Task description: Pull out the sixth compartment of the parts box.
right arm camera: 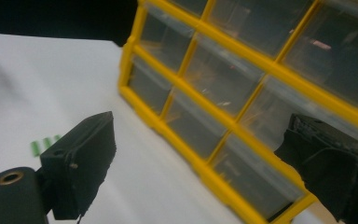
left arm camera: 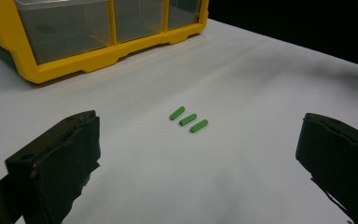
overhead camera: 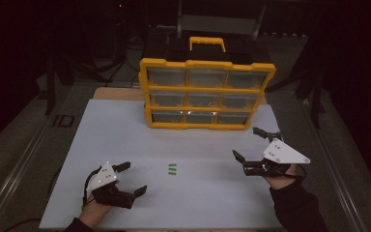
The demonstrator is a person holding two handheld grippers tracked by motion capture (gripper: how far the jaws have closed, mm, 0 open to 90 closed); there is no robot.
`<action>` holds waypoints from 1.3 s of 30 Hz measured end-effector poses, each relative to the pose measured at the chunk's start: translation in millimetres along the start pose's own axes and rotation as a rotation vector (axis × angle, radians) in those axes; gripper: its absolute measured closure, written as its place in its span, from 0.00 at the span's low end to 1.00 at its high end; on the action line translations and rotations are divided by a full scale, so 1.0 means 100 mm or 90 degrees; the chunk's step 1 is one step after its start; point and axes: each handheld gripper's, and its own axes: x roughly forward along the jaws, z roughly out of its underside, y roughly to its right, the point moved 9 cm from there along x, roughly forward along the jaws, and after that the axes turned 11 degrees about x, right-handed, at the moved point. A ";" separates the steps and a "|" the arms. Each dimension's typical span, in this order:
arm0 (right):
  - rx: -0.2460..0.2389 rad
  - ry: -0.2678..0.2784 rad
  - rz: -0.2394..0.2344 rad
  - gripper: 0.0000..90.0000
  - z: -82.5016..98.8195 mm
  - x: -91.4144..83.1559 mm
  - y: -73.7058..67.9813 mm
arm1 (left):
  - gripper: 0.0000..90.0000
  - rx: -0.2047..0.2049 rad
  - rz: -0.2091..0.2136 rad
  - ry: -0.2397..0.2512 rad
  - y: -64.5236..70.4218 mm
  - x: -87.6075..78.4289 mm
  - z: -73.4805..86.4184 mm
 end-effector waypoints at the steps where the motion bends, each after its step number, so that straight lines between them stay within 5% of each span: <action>1: -0.004 0.002 0.001 0.10 -0.03 0.01 0.02 | 0.00 0.000 0.000 0.000 0.00 0.00 0.00; 18: -0.052 -0.006 0.014 0.13 -0.36 0.31 0.23 | 0.00 0.001 0.001 0.001 0.00 0.00 0.00; 39: -0.147 -0.039 0.018 0.17 -0.38 0.79 0.44 | 0.00 0.002 0.003 0.001 0.00 0.00 0.00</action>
